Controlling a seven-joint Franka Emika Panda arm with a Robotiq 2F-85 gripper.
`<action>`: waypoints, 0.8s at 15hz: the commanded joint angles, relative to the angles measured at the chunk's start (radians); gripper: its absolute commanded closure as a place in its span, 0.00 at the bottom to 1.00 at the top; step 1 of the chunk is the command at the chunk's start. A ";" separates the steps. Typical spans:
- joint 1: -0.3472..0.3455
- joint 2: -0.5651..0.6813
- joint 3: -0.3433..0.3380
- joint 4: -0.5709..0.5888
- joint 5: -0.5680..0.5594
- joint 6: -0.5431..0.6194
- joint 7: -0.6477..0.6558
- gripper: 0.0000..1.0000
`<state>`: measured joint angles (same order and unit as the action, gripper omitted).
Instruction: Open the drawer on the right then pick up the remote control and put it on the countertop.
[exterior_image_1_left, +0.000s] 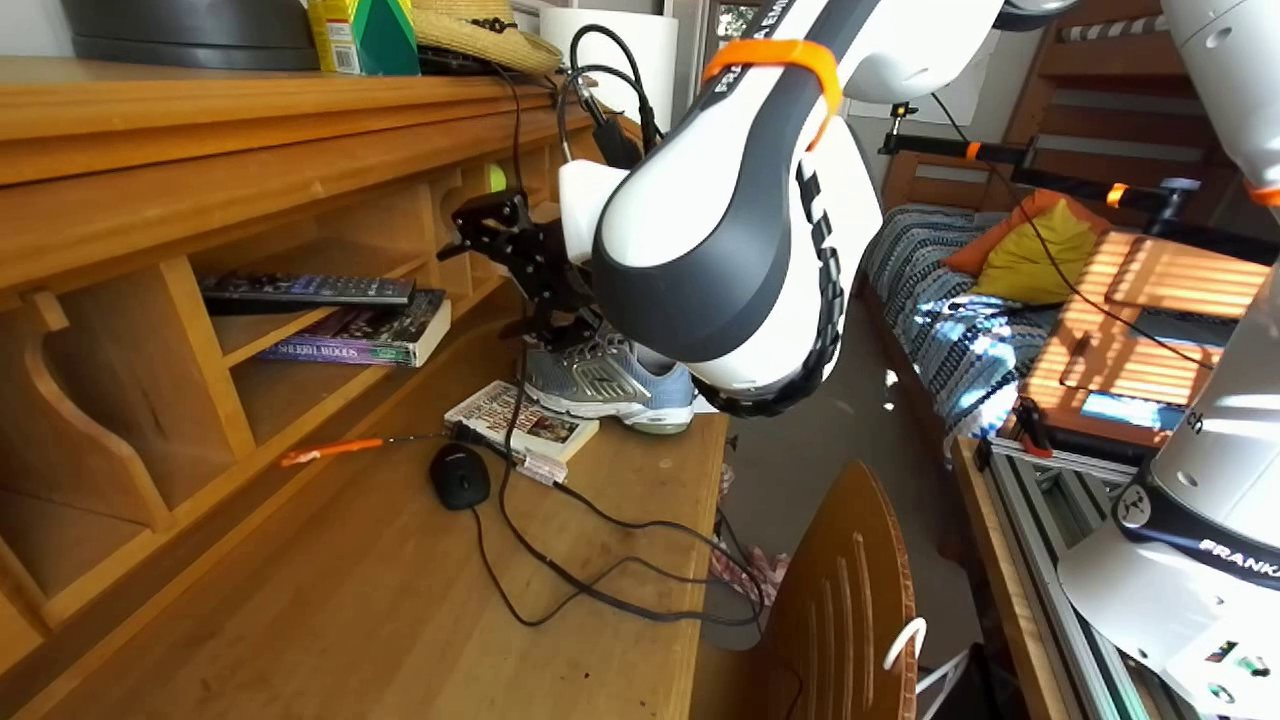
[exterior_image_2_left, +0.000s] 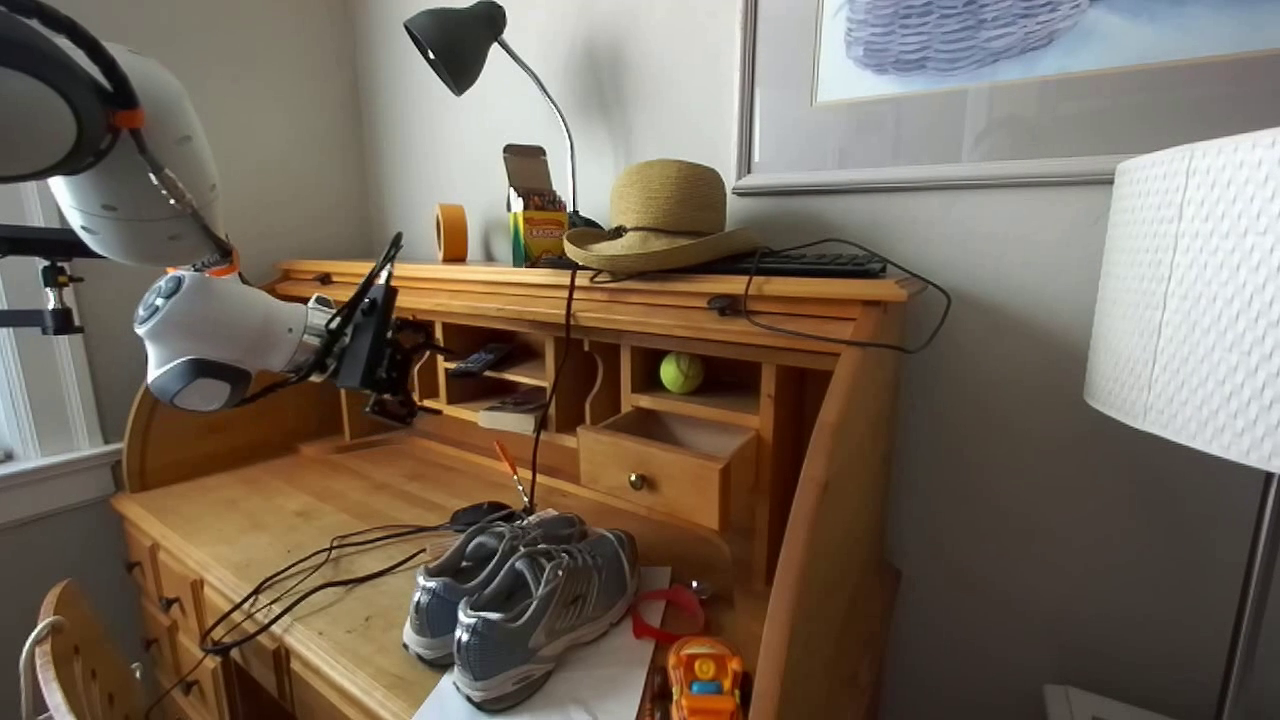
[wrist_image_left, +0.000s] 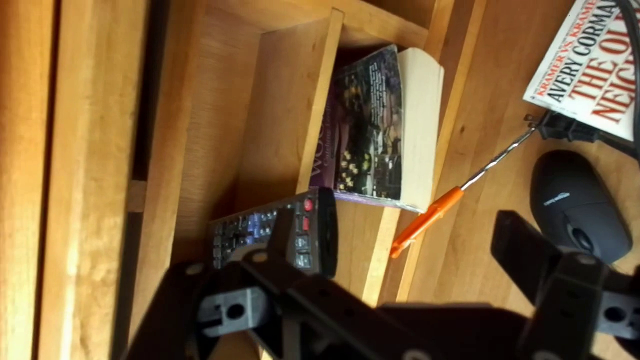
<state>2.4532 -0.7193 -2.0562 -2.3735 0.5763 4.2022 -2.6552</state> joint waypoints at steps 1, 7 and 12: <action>0.000 -0.069 0.016 0.077 0.011 0.029 -0.120 0.00; 0.000 -0.046 -0.001 0.107 -0.007 -0.028 -0.118 0.00; 0.000 -0.039 -0.017 0.109 -0.050 -0.073 -0.109 0.01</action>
<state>2.4531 -0.7526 -2.0577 -2.2767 0.5645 4.1654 -2.7123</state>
